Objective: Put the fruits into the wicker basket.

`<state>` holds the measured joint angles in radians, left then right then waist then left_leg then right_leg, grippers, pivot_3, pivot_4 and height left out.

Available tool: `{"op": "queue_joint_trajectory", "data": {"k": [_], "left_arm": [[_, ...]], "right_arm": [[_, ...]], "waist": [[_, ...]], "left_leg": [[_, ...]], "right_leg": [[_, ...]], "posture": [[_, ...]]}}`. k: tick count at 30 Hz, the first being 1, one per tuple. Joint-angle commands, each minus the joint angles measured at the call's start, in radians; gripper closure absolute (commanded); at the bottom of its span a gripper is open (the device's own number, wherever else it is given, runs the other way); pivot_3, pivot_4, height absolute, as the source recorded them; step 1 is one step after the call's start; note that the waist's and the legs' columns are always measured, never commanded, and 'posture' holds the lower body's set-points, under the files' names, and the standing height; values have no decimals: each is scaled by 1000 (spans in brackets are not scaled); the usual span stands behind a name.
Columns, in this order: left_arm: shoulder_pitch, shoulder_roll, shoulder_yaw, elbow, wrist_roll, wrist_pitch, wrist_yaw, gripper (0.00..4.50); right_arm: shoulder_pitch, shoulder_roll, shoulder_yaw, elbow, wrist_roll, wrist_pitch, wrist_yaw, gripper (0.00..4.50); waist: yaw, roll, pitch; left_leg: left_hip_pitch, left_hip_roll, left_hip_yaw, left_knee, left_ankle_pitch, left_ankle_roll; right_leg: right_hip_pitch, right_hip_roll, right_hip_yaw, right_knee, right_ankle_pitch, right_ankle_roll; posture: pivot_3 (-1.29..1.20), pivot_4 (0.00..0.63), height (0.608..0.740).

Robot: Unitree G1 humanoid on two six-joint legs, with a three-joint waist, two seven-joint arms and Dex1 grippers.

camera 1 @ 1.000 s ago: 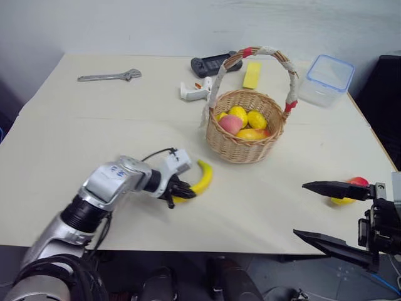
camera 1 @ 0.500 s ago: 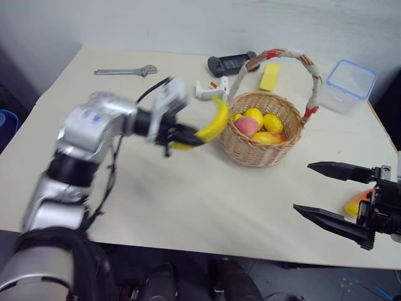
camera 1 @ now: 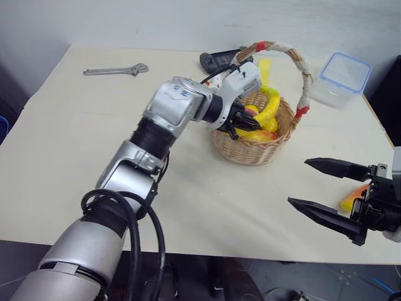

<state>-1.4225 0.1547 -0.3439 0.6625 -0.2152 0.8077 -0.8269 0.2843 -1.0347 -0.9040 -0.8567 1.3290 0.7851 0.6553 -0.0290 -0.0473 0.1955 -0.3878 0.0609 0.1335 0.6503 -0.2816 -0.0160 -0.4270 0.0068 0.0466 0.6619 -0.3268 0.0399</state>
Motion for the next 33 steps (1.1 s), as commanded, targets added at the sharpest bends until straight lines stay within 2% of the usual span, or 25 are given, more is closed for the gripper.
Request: {"op": "queue_joint_trajectory", "data": {"k": [1,6,11,16,20,23,27,31,33], "left_arm": [[-79,-56,39,161,61,-130,67,3981],[-128,-123,68,318,98,-223,64,3981],[-144,-120,98,343,115,-245,16,2354],[-114,-31,111,198,98,-179,-108,798],[-16,92,110,-81,45,-108,-260,798],[95,211,144,-294,-24,-106,-373,798],[276,382,200,-431,-119,-230,-594,798],[356,487,246,-542,-270,-161,-765,28],[369,504,257,-575,-321,-139,-779,28]], "right_arm": [[-10,0,-16,-12,18,-22,-18,0],[-23,4,-7,-11,7,-34,-43,0],[-22,8,-32,-1,1,-27,-50,0],[-21,22,-50,15,-20,-32,-70,0],[-4,37,-68,22,-40,-30,-70,0],[64,79,-129,33,-72,-22,-50,0],[208,184,-229,81,-168,-27,-35,0],[338,273,-262,146,-256,-18,-51,0],[366,297,-253,172,-274,-9,-76,0]], "waist": [[0,0,0],[1,0,0],[0,0,0],[-1,0,0],[-3,1,0],[-1,2,-1],[-3,3,-2],[-1,3,-1],[2,3,-2]], "left_leg": [[0,0,0,0,0,0],[0,-1,0,-1,0,1],[-1,0,1,-2,0,0],[0,0,1,-1,0,-1],[1,1,2,-2,1,-2],[2,1,2,-1,2,-4],[3,2,2,0,3,-5],[4,2,2,2,4,-4],[3,1,0,3,5,-3]], "right_leg": [[0,0,0,0,0,0],[0,0,0,0,0,0],[-1,0,0,-1,0,0],[-1,0,0,1,0,0],[-1,1,1,3,0,0],[-1,1,1,5,-1,-1],[-1,1,0,9,-1,-2],[0,0,0,12,-1,-4],[1,-1,-1,11,0,-4]], "posture": [[0,150,740],[0,150,740],[0,150,740],[0,150,740],[0,150,740],[0,150,740],[0,150,740],[0,150,740],[0,150,740]]}}
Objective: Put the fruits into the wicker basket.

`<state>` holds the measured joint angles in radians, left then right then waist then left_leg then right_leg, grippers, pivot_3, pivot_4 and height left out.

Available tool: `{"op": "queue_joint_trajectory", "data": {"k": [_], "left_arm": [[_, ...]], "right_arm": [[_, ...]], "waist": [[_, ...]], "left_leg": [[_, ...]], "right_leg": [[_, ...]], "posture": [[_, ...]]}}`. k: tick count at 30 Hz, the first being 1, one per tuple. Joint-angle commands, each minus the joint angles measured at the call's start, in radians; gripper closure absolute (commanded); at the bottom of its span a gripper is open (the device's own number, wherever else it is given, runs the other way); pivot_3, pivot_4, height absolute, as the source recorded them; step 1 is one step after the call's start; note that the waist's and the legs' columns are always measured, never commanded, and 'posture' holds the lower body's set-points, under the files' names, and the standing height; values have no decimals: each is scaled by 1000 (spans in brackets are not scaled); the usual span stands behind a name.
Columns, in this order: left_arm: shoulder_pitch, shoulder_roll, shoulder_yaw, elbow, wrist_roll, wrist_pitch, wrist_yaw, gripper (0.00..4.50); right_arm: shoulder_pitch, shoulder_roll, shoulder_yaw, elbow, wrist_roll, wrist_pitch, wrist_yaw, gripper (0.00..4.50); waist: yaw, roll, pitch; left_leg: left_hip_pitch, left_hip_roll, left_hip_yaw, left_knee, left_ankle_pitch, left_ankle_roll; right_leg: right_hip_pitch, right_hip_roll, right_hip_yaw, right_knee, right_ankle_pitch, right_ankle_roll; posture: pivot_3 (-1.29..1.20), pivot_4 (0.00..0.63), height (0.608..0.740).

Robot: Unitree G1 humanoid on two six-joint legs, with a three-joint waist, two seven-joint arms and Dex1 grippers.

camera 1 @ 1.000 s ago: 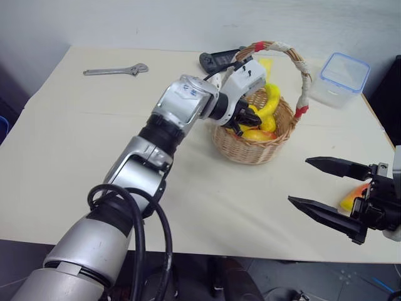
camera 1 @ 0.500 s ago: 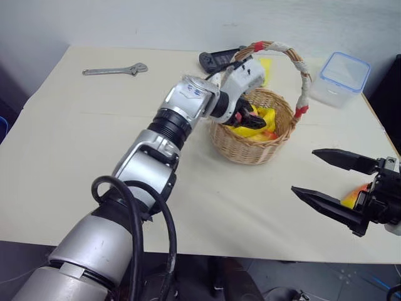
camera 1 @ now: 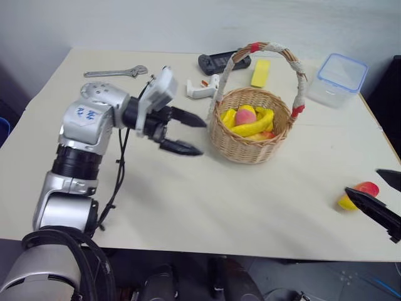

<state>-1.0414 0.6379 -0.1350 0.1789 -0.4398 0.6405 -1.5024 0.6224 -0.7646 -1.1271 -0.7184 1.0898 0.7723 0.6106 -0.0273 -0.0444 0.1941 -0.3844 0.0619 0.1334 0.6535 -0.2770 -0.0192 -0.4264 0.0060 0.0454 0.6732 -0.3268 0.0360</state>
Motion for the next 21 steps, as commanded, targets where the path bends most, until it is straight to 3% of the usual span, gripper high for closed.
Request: {"op": "queue_joint_trajectory", "data": {"k": [1,5,7,12,21], "left_arm": [[-4,17,55,-110,-117,22,-88,28],[16,-15,66,-156,-159,11,-17,28],[25,-31,63,-174,-163,11,16,28],[42,-41,63,-211,-167,18,57,28],[55,-36,75,-239,-177,24,106,28]], "right_arm": [[30,45,-4,48,-51,8,-60,0],[-35,94,109,96,-114,22,-199,0],[-110,123,159,149,-93,49,-292,0],[-271,157,230,247,-49,122,-452,0],[-534,166,323,466,4,183,-547,0]], "waist": [[-1,0,0],[-5,0,0],[-14,0,0],[-31,2,0],[-33,4,-1]], "left_leg": [[0,0,-1,0,0,1],[5,-1,-1,-1,0,6],[14,0,0,-5,0,9],[15,0,0,-6,4,9],[14,0,0,-8,4,7]], "right_leg": [[1,0,0,-1,1,0],[8,-1,0,-6,3,-1],[17,0,0,-12,5,-2],[17,1,0,-11,8,-4],[14,2,0,-11,8,-3]], "posture": [[0,150,740],[0,150,740],[0,150,740],[0,150,740],[0,150,740]]}}
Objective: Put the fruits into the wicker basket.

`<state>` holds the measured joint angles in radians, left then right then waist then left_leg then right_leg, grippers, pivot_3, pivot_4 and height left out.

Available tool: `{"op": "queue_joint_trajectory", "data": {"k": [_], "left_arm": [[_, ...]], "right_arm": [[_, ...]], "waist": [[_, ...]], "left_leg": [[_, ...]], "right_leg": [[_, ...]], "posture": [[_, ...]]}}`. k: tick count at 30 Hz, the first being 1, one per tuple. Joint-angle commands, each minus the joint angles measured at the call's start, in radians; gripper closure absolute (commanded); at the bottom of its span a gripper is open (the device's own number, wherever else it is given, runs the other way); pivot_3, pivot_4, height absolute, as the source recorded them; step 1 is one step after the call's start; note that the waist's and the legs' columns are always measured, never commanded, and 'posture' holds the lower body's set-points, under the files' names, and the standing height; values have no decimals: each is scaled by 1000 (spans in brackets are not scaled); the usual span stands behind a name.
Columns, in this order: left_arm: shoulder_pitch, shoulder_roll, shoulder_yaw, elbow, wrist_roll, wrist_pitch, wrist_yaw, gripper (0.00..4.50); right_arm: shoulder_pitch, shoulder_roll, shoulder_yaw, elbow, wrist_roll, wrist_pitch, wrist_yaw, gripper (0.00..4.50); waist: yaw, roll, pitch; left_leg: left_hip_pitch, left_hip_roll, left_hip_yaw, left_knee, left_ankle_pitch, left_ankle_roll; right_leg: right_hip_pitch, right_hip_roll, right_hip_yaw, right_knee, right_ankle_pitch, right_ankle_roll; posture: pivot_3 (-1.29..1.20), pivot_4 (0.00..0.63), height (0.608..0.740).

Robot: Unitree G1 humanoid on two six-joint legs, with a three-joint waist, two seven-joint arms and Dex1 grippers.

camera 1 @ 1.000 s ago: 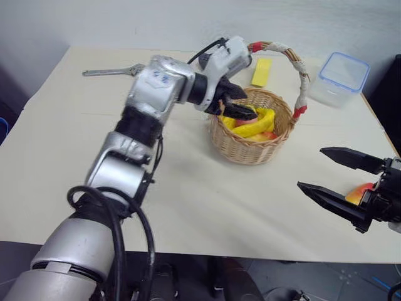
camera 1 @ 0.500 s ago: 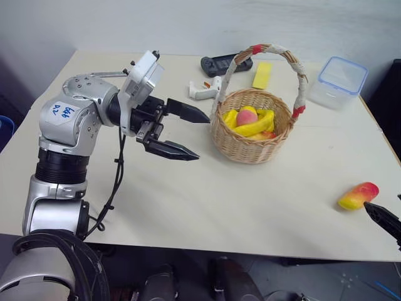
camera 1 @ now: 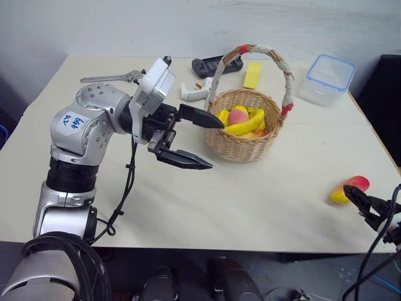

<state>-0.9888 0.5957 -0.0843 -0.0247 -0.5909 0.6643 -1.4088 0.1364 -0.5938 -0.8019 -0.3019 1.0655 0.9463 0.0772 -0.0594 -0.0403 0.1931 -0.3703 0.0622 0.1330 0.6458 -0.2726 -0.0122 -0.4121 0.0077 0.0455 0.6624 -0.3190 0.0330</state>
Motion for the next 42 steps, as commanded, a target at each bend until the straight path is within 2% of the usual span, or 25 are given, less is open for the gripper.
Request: {"op": "queue_joint_trajectory", "data": {"k": [1,4,8,11,16,18,20,23,25,28,31,35,39,42], "left_arm": [[4,8,24,-37,-24,-2,16,28],[1,13,26,-35,-24,-7,22,28],[-12,21,33,-25,-27,-8,24,28],[-18,27,35,-19,-23,-14,25,0],[-23,33,37,-9,-16,-24,30,0],[-26,34,41,-4,-14,-25,37,0],[-25,41,47,4,-13,-22,48,0],[-5,72,73,20,-12,-16,68,0],[7,89,87,27,-15,-11,74,0],[30,127,102,32,-8,-15,77,0],[29,145,104,42,0,-25,80,0],[16,143,104,43,3,-33,94,0],[20,137,106,23,-4,-28,111,0],[30,142,110,9,-12,-18,118,0]], "right_arm": [[-71,-10,16,77,8,7,-16,0],[-147,-16,45,167,-45,1,-51,0],[-198,-41,98,233,-110,-5,-22,0],[-223,-47,130,269,-154,-32,10,506],[-225,-60,164,271,-210,-60,80,2178],[-204,-72,179,244,-233,-80,126,2616],[-177,-86,180,178,-207,-83,209,2644],[-124,-132,206,-23,-97,-43,381,2644],[-120,-150,228,-94,-57,-19,417,2644],[-252,-179,336,-198,17,33,402,2644],[-473,-143,452,-178,26,72,311,2644],[-761,-43,611,-47,-86,90,186,2644],[-928,48,731,112,-238,47,151,2644],[-1012,102,833,231,-398,-57,159,2644]], "waist": [[-1,0,0],[-2,0,0],[-4,0,0],[-4,1,0],[-5,2,0],[-4,2,0],[-3,2,0],[-5,4,1],[-16,4,1],[-29,3,2],[-34,3,2],[-25,3,2],[-19,3,2],[-20,3,2]], "left_leg": [[0,0,1,0,0,0],[0,0,1,0,0,-2],[0,0,2,1,0,-2],[0,0,3,0,0,-3],[0,0,3,-1,1,-4],[0,0,3,0,0,-5],[0,0,3,0,0,-5],[0,0,3,-1,-1,-5],[0,1,3,-1,-2,-6],[0,2,3,-1,-2,-7],[0,2,4,0,-2,-6],[-1,2,4,0,-1,-6],[-9,1,6,1,-1,-5],[-23,1,10,4,-1,-5]], "right_leg": [[0,0,0,0,0,0],[0,0,1,0,0,1],[0,0,2,-1,0,1],[0,0,2,-1,0,1],[-1,0,2,0,-1,2],[-1,0,2,0,-1,3],[-1,0,2,-1,-1,3],[-1,1,3,0,-2,4],[-2,1,3,0,-2,4],[-1,1,2,0,-2,4],[-2,1,3,0,-2,4],[-3,1,3,0,-1,2],[-12,0,4,2,-1,1],[-30,-1,6,7,-1,1]], "posture": [[0,150,740],[0,150,740],[0,150,740],[0,150,740],[0,150,740],[0,150,740],[0,150,740],[0,150,740],[0,150,740],[0,150,740],[0,150,740],[0,150,740],[0,150,740],[0,150,740]]}}
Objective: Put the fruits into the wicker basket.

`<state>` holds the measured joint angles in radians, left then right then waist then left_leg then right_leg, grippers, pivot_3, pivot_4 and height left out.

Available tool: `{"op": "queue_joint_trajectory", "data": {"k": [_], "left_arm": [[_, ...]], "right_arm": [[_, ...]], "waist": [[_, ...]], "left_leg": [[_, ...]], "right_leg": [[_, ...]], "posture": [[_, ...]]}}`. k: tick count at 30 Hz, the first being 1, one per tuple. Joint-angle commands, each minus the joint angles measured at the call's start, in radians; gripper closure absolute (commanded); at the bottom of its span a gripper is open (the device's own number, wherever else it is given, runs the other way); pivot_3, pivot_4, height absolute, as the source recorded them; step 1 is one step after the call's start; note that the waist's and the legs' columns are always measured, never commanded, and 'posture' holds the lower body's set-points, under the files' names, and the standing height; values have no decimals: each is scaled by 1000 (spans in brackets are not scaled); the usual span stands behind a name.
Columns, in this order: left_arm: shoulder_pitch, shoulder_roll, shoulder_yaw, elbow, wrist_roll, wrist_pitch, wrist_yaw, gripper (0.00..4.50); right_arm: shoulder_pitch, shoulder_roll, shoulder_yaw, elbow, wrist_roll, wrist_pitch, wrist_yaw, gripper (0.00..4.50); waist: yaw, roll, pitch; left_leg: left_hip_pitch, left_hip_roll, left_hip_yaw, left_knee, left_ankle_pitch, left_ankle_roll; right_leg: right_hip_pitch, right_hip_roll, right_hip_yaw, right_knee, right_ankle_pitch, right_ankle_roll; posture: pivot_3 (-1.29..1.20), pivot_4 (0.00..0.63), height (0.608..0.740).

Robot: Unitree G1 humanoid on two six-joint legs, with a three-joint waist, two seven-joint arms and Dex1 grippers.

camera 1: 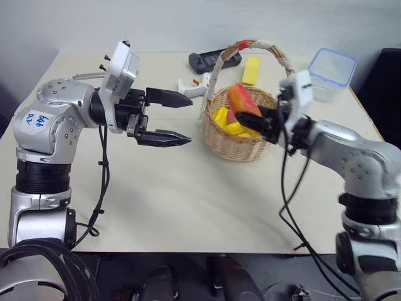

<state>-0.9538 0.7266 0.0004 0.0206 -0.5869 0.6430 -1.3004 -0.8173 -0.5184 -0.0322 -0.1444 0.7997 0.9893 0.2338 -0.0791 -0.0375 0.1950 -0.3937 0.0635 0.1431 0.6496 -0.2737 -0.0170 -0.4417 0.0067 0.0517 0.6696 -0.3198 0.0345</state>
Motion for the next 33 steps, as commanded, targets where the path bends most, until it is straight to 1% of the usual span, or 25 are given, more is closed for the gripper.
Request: {"op": "queue_joint_trajectory", "data": {"k": [1,2,4,6,8,9,10,14,17,19,21,24,26,28,33], "left_arm": [[-2,11,29,-39,-18,4,14,0],[-1,10,32,-41,-19,4,19,0],[-1,11,38,-44,-23,7,26,0],[-2,13,41,-45,-28,12,30,0],[-3,13,42,-45,-29,13,33,0],[-4,13,43,-44,-28,13,34,0],[-5,11,43,-43,-28,13,35,0],[-12,7,43,-32,-24,9,34,0],[-24,2,38,-16,-19,3,31,0],[-31,-1,35,-4,-14,-3,27,0],[-40,-4,32,8,-10,-8,24,0],[-52,-9,26,25,-4,-17,21,0],[-59,-12,23,33,-2,-21,19,0],[-66,-16,23,37,-1,-23,20,0],[-82,-35,18,50,11,-34,35,0]], "right_arm": [[-76,46,74,107,-165,-122,-1,2644],[-91,63,82,135,-196,-142,-5,2644],[-100,78,94,158,-246,-172,2,1920],[-97,80,101,149,-283,-192,19,1248],[-80,72,91,96,-291,-177,32,531],[-70,65,84,66,-291,-167,40,232],[-53,53,62,16,-274,-142,46,36],[17,6,-34,-169,-192,-28,56,36],[80,-43,-136,-314,-84,78,70,36],[118,-72,-206,-379,-18,136,73,36],[149,-99,-262,-411,17,171,67,36],[180,-128,-297,-390,-15,165,39,36],[181,-140,-286,-345,-61,127,31,36],[160,-131,-270,-283,-92,79,39,36],[77,-69,-177,-78,-209,-74,53,36]], "waist": [[-1,0,0],[-2,0,0],[-2,0,0],[-2,0,0],[-3,0,0],[-3,0,0],[-4,0,0],[-4,0,0],[-4,0,0],[-5,0,0],[-6,0,0],[-6,0,0],[-7,0,0],[-8,0,0],[-12,0,0]], "left_leg": [[-4,0,1,1,0,0],[-9,0,2,1,0,0],[-15,0,4,1,0,0],[-16,1,4,1,0,0],[-16,1,4,2,0,0],[-16,1,4,3,0,0],[-16,1,5,4,0,0],[-14,1,5,7,1,-1],[-13,1,5,10,1,-1],[-12,1,5,12,1,-2],[-12,1,5,12,3,-2],[-11,0,5,13,5,-3],[-11,0,5,12,8,-3],[-11,0,5,12,10,-3],[-10,0,5,12,13,-3]], "right_leg": [[-5,0,1,2,0,0],[-10,0,1,4,0,0],[-19,0,3,9,0,0],[-21,0,3,10,-1,0],[-21,0,3,8,-1,-1],[-21,0,3,8,-1,-1],[-20,0,4,10,-1,-1],[-20,0,4,14,-1,-1],[-19,1,5,18,-1,-1],[-19,1,5,20,-1,-1],[-18,1,5,21,-1,-1],[-18,1,5,22,0,-2],[-18,1,6,22,0,-2],[-18,1,6,22,1,-2],[-18,2,6,22,4,-3]], "posture": [[0,150,740],[0,150,740],[0,150,740],[0,150,740],[0,150,740],[0,150,740],[0,150,740],[0,150,740],[0,150,740],[0,150,740],[0,150,740],[0,150,740],[0,150,740],[0,150,740],[0,150,740]]}}
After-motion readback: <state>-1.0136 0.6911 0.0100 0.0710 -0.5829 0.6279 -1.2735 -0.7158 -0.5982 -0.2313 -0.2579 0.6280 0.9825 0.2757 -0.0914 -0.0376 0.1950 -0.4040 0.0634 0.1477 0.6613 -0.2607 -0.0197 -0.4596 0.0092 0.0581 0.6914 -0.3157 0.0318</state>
